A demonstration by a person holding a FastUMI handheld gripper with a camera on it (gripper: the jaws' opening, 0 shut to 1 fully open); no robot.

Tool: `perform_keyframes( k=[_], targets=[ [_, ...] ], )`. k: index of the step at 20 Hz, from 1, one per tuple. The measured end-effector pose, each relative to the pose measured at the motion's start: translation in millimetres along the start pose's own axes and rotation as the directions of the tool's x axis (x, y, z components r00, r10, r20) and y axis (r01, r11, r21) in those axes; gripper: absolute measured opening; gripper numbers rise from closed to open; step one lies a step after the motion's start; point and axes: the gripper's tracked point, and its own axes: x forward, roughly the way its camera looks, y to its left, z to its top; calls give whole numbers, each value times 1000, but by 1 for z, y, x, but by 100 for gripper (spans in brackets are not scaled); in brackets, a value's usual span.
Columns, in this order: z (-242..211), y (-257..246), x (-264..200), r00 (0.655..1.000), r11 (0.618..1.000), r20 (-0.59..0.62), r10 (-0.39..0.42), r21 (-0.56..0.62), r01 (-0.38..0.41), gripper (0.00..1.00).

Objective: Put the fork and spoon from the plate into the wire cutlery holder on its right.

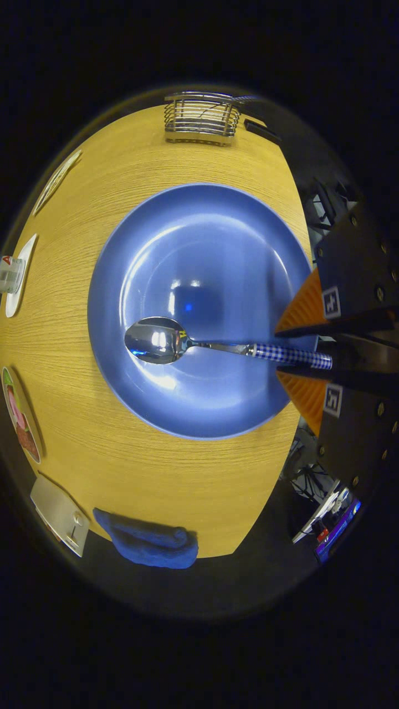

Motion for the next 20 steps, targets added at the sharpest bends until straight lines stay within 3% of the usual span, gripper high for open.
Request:
perform_keyframes(
  k=[1, 3, 5, 6, 9, 13, 17, 20],
  targets=[
    [9, 0, -11, 1000, 999, -10, -4, -42, 4, 11],
    [8, -7, -20, 1000, 993, -3, -14, -117, 14, 11],
    [19, -16, -36, 998, 982, 52, -19, -187, 29, 1],
    [16, -18, -45, 999, 980, 35, -5, -199, 12, 1],
    [6, -24, -78, 991, 987, -71, 114, -101, -121, 1],
    [1, -70, -116, 984, 990, -104, 143, 31, -140, 1],
    [-16, -101, -153, 968, 964, -115, 225, 173, -203, 1],
    [-29, -136, -171, 968, 952, -129, 214, 250, -177, 1]
  ],
)
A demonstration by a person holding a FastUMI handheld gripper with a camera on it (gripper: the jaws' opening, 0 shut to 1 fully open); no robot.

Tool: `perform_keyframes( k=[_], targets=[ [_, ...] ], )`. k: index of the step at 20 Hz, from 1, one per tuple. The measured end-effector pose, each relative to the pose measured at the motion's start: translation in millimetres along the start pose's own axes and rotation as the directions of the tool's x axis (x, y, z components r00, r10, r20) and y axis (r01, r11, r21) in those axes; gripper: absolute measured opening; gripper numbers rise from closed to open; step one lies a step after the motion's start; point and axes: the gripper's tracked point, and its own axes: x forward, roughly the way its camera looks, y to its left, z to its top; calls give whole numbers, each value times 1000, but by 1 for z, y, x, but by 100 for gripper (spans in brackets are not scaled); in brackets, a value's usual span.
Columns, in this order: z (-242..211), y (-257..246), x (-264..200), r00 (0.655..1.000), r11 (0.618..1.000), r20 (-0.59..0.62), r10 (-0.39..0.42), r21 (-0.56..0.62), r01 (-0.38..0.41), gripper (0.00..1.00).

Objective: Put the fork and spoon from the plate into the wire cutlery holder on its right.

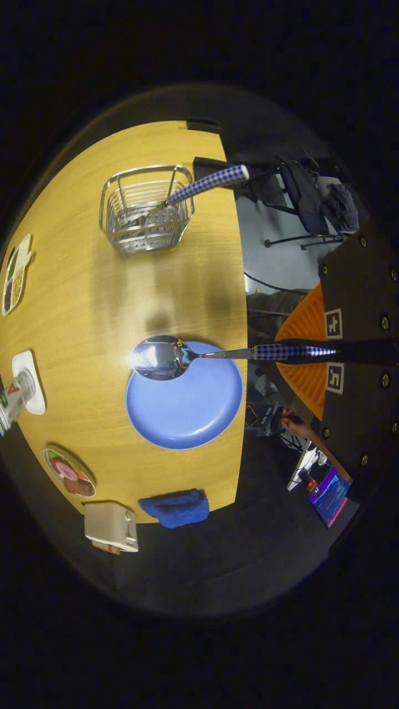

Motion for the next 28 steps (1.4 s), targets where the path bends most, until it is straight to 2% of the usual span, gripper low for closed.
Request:
perform_keyframes(
  k=[4, 7, 10, 16, 28],
  targets=[
    [5, -31, -19, 1000, 995, 26, -2, 96, 0, 1],
    [9, -40, -28, 999, 987, 24, 39, 157, -42, 1],
    [17, -49, -33, 995, 960, 15, 97, 261, -98, 1],
    [34, -72, -34, 994, 931, -22, 109, 352, -94, 1],
    [50, -90, -21, 986, 944, -167, 12, 328, 44, 1]
  ],
)
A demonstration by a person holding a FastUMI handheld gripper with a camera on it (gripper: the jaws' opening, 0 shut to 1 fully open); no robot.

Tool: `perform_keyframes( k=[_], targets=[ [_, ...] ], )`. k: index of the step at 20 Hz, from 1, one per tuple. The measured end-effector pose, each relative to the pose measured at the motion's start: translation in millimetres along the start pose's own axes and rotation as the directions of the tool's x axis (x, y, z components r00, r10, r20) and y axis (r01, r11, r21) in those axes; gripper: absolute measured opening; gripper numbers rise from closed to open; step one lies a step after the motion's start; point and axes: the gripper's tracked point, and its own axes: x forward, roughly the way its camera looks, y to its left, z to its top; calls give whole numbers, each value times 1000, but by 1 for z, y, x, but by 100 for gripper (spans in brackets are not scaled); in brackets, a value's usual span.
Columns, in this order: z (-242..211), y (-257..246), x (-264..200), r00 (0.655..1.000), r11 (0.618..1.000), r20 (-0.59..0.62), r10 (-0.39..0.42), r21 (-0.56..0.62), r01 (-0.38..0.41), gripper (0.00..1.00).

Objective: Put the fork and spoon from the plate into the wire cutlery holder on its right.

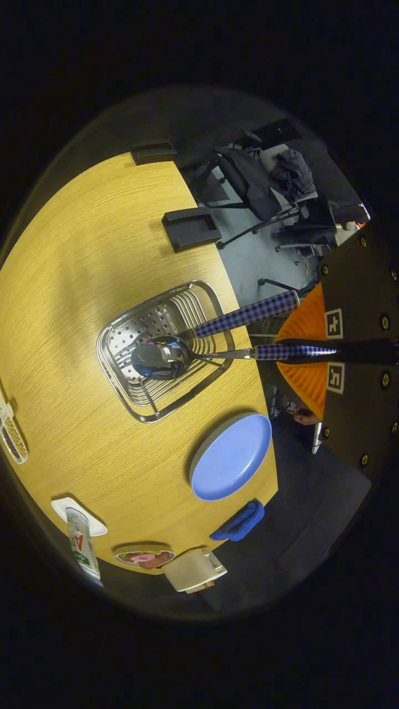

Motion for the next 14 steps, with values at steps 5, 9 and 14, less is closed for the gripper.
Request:
perform_keyframes(
  k=[5, 9, 14],
  targets=[
    [10, 2, 1, 999, 999, -33, -43, -18, 42, 3],
    [14, -1, 4, 995, 997, -63, -74, -36, 72, 3],
    [16, -5, 3, 990, 993, -95, -108, -51, 104, 8]
  ],
)
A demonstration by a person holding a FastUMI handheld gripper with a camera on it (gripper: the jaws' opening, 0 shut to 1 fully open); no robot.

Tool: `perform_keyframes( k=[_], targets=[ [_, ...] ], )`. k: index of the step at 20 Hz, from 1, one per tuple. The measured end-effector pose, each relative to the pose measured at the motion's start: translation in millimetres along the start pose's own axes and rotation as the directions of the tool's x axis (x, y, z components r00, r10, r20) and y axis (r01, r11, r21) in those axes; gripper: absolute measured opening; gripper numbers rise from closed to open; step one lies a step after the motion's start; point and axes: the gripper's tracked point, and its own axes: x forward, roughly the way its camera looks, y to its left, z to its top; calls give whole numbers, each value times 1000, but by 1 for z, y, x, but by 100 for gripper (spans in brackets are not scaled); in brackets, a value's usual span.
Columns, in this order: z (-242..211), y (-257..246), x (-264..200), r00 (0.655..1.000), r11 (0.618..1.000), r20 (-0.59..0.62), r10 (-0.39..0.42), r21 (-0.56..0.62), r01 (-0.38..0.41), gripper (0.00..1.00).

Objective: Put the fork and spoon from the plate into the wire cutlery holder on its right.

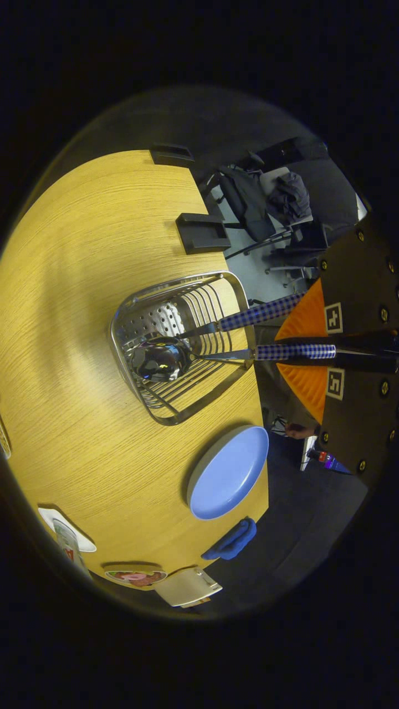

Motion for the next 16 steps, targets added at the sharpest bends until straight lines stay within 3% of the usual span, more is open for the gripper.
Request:
perform_keyframes(
  k=[11, 14, 16],
  targets=[
    [-1, -6, -27, 998, 996, 43, -46, -78, 50, 12],
    [-6, -1, -42, 998, 995, 65, -26, -91, 32, 18],
    [-10, -2, -47, 995, 995, 95, -8, -100, 17, 27]
  ],
)
